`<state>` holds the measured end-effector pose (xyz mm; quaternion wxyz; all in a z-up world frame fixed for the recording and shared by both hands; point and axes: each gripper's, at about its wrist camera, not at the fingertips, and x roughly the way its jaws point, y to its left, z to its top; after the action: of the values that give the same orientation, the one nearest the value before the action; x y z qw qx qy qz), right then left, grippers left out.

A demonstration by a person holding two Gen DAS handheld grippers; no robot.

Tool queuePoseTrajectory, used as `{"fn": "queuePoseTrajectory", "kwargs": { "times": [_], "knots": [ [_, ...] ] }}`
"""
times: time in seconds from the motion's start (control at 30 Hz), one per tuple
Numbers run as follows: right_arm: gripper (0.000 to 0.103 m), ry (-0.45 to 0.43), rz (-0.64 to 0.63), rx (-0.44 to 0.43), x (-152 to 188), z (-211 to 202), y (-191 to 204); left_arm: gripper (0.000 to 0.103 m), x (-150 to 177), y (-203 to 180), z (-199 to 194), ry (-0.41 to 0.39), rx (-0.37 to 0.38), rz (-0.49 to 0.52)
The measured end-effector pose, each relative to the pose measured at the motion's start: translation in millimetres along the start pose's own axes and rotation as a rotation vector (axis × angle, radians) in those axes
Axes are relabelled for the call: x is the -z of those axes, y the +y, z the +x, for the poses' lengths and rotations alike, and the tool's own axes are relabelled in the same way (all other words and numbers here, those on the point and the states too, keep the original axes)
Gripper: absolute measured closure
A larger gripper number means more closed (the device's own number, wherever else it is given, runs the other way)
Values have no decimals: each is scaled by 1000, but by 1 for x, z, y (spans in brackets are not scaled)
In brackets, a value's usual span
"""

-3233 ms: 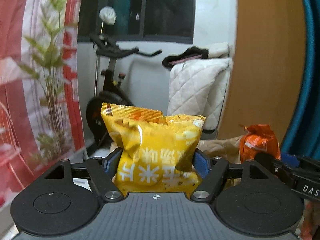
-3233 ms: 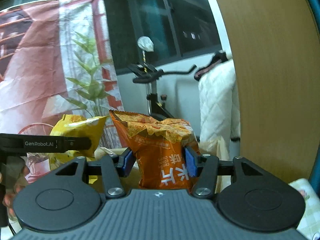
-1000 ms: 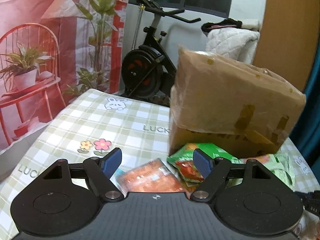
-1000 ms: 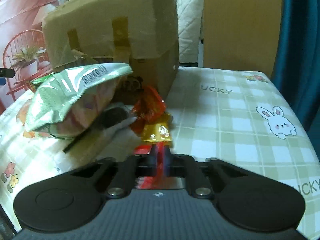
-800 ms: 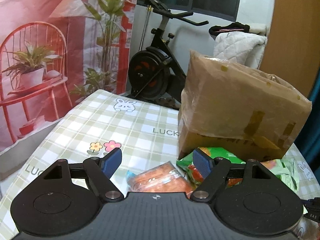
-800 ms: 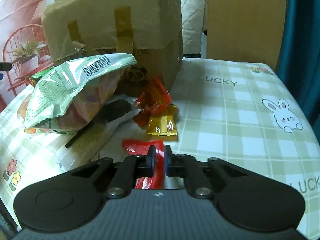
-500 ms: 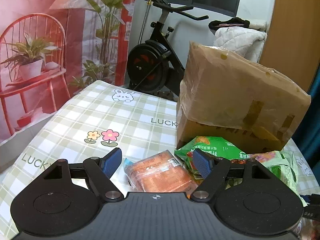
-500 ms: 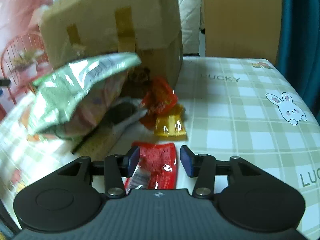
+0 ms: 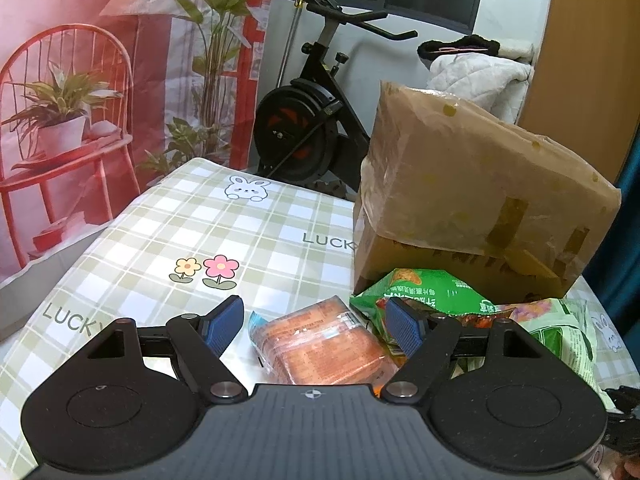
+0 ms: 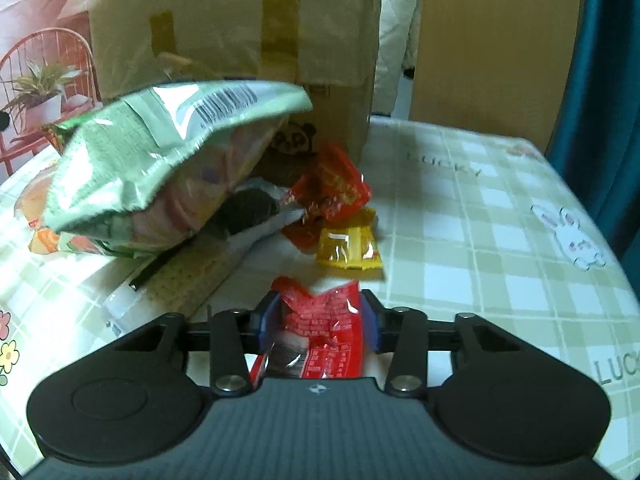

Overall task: Organize snacks
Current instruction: 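Lift the red packet with the right tool while the left tool grasps the pink bread packet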

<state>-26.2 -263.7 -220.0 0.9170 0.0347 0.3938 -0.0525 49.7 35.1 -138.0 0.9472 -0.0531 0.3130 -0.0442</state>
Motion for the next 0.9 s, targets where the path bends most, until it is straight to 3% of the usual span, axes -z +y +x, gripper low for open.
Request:
{"fn": "queuePoseTrajectory", "kwargs": {
  "times": [0.43, 0.5, 0.7, 0.9],
  "knots": [
    [65, -145, 43, 16, -28, -39, -11, 25, 1, 4, 4, 9, 13, 8],
    [65, -176, 50, 27, -36, -46, -15, 30, -6, 11, 5, 10, 23, -6],
    [65, -285, 88, 34, -70, -67, -25, 30, -40, 23, 0, -57, 11, 24],
    [65, -370, 69, -1, -104, -76, -16, 24, -37, 21, 41, 83, 45, -30]
  ]
}}
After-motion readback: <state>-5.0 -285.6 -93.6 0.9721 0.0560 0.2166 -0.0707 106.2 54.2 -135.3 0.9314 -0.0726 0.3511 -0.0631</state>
